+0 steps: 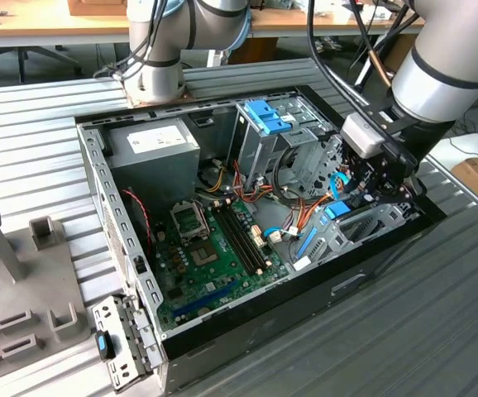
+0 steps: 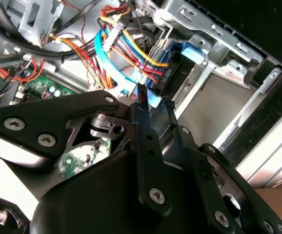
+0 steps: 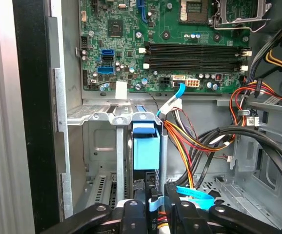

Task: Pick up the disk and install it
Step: 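Insert the second disk wire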

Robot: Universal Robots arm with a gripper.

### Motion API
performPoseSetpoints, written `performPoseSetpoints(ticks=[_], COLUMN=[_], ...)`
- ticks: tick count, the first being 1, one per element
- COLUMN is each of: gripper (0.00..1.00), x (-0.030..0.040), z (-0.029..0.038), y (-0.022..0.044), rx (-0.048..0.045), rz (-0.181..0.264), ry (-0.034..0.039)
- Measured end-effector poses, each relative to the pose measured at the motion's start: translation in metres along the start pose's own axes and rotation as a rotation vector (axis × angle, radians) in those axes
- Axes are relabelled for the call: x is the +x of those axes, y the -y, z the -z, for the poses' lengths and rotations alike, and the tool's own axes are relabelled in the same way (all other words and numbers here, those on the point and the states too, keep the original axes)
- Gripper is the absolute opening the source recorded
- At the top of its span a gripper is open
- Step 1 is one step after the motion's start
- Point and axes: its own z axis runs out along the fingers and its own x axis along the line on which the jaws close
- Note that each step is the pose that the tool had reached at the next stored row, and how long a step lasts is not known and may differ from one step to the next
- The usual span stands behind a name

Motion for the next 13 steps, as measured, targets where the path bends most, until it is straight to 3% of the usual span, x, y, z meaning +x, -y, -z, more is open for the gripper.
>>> performPoseSetpoints(ticks=[5,8,9,13], gripper=[0.30,0.30,0.30,0.30], x=[-0.0020,-0.0064,-0.0095,-0.0119], z=[0.0192,0.0330,0.0356,0.0369], y=[0.0029,0.0050,0.0055,0.0057], rx=[0.0000,-0.0002,-0.0004,-0.0003], rz=[0.000,0.002,0.003,0.003], ry=[-0.0027,-0.0156,-0.0197,-0.0208])
